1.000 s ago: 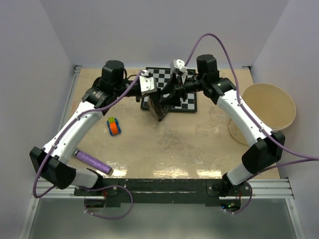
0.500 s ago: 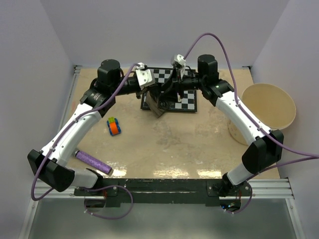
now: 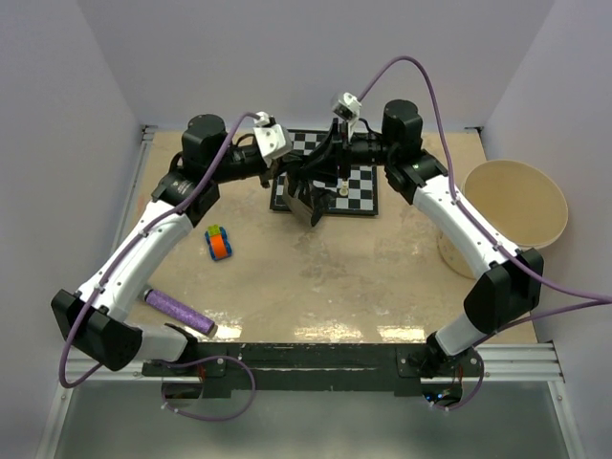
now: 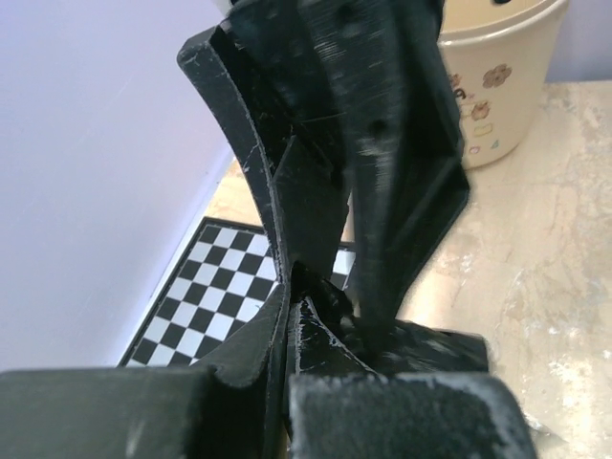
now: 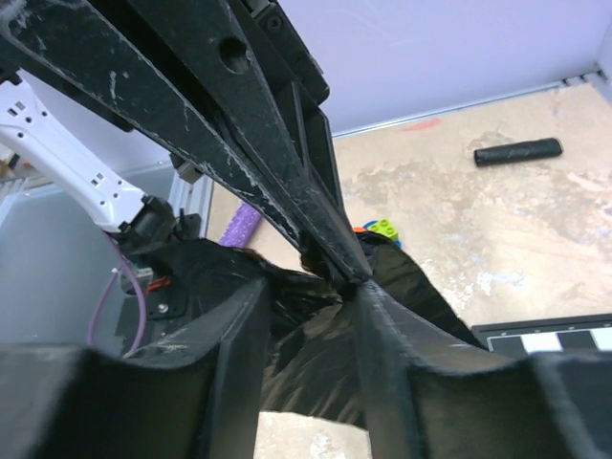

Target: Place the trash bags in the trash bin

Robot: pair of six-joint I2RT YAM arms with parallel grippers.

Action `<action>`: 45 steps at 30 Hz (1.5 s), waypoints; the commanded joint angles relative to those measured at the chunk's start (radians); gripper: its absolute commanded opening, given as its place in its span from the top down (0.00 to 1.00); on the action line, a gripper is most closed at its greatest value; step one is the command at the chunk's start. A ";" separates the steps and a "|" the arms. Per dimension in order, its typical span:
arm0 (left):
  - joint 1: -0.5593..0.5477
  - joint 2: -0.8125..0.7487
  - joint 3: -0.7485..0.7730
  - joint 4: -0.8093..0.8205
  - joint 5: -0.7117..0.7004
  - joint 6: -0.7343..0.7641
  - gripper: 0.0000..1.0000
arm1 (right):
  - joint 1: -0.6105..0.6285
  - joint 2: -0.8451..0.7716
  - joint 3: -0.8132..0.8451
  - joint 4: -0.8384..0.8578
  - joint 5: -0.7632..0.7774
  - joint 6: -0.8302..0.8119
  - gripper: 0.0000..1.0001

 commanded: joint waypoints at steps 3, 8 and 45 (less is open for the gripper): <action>0.008 -0.031 -0.005 0.071 -0.006 -0.073 1.00 | 0.010 0.008 0.025 0.068 -0.012 0.036 0.78; 0.015 -0.046 -0.005 0.039 -0.037 -0.050 1.00 | 0.009 0.000 0.071 -0.068 -0.045 -0.095 0.94; 0.002 -0.120 -0.036 -0.108 0.119 0.255 0.65 | 0.003 0.045 0.096 0.022 -0.166 0.024 0.97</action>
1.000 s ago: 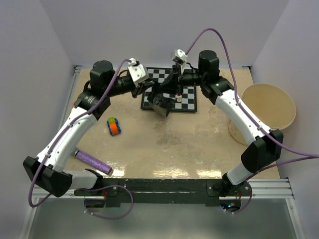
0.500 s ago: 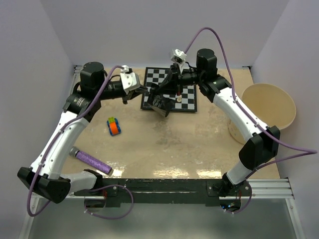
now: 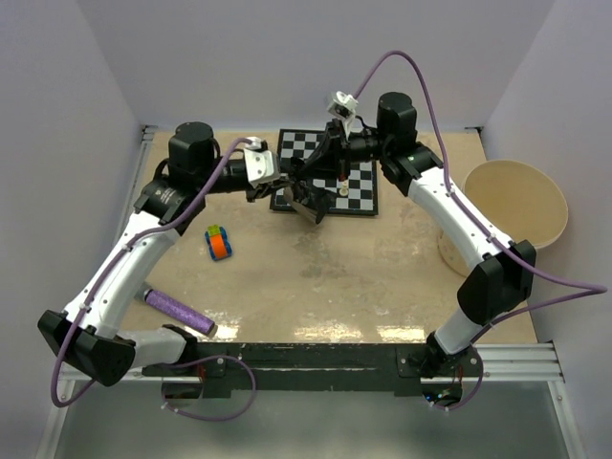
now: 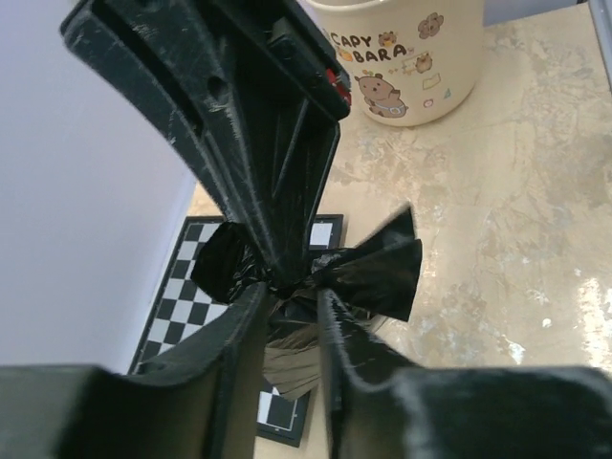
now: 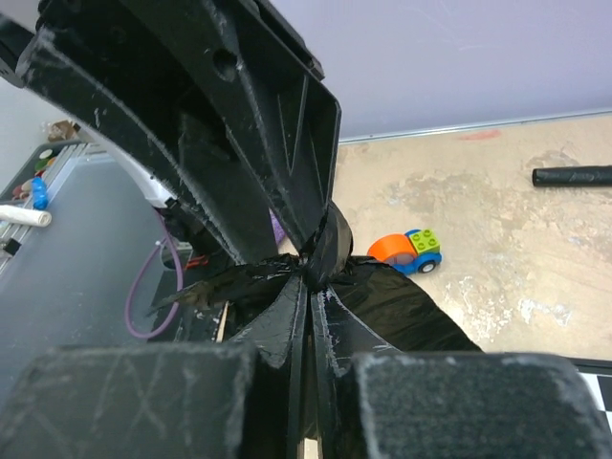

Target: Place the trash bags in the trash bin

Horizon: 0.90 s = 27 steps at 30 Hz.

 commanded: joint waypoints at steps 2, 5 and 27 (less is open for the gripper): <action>-0.068 -0.028 -0.030 0.091 -0.061 0.106 0.62 | 0.001 -0.021 0.000 0.090 -0.019 0.073 0.96; -0.120 -0.031 -0.054 0.117 -0.126 0.151 0.59 | 0.004 -0.022 -0.006 0.101 -0.033 0.085 0.96; -0.075 -0.142 -0.142 0.027 -0.256 0.146 1.00 | -0.110 -0.033 -0.046 0.083 -0.053 0.095 1.00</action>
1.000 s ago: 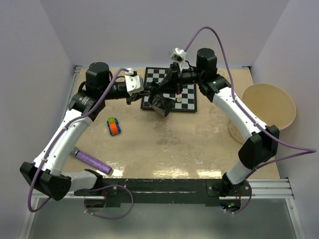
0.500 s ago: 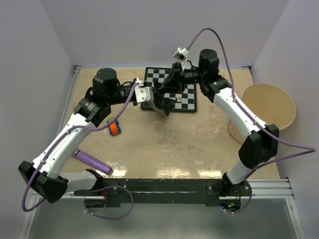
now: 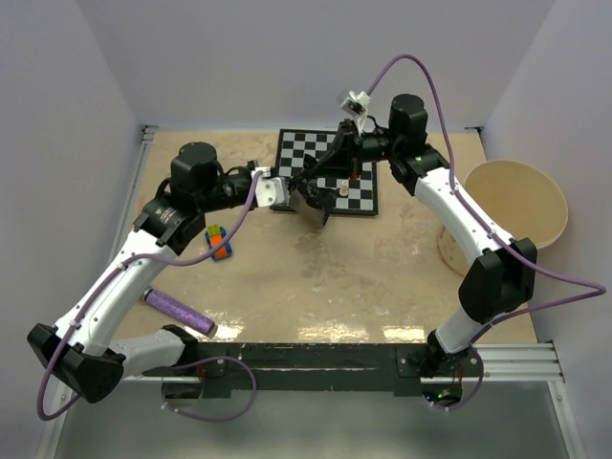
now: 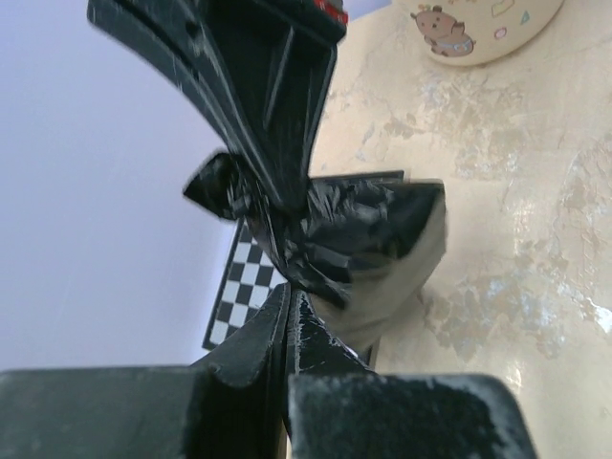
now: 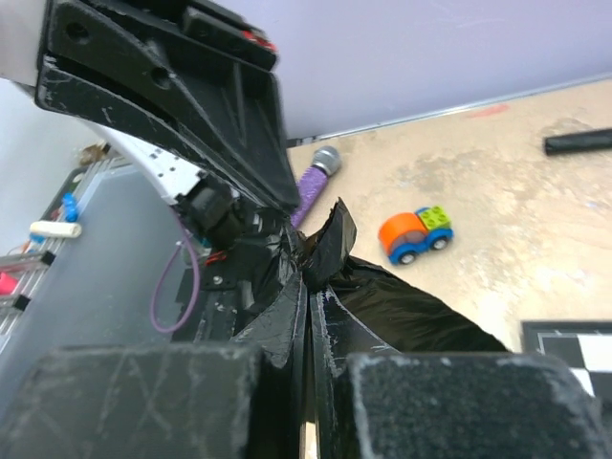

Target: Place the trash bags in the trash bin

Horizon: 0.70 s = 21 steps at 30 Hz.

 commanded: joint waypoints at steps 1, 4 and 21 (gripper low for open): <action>0.015 -0.044 -0.020 -0.019 -0.020 -0.041 1.00 | -0.030 -0.036 0.024 -0.028 0.051 -0.052 1.00; 0.015 -0.043 -0.024 -0.006 -0.022 -0.047 1.00 | -0.032 -0.038 0.050 -0.137 0.093 -0.151 1.00; 0.130 -0.024 0.020 -0.109 -0.037 0.201 1.00 | -0.029 -0.068 0.026 -0.083 0.017 -0.096 1.00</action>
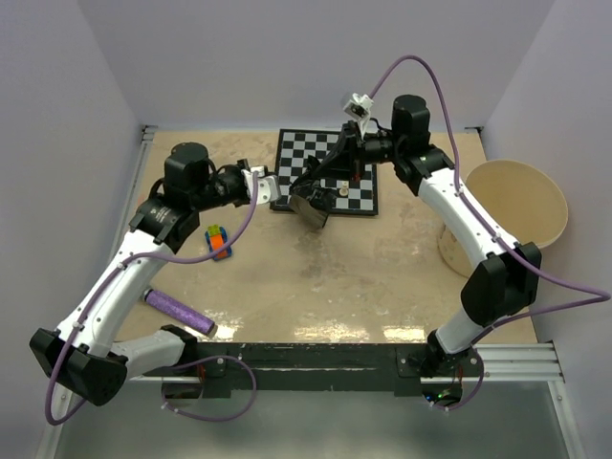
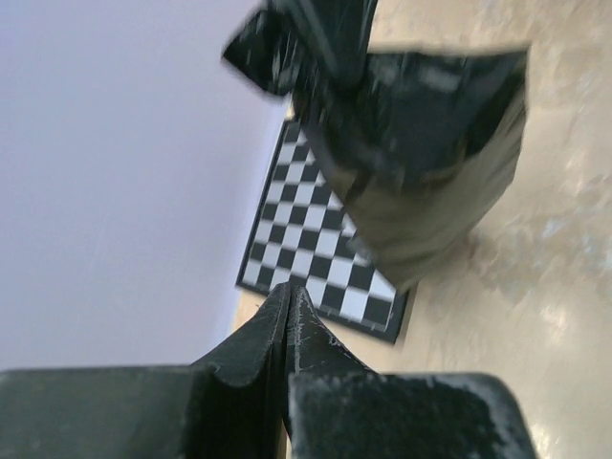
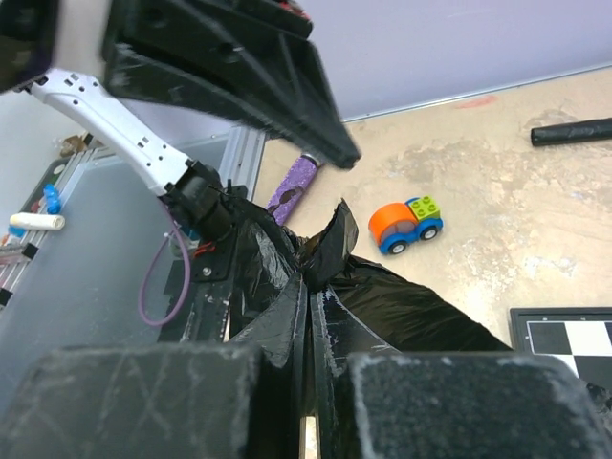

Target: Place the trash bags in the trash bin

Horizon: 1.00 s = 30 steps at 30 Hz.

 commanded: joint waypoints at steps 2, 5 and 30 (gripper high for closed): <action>0.082 -0.020 0.104 -0.206 0.020 0.153 1.00 | -0.017 -0.047 0.034 0.011 0.005 -0.002 1.00; 0.086 -0.069 0.059 -0.237 0.031 0.127 1.00 | -0.014 -0.050 0.037 -0.009 0.005 -0.033 1.00; -0.092 0.018 -0.011 0.213 0.180 0.098 0.66 | 0.081 -0.048 0.020 0.053 -0.030 0.028 0.89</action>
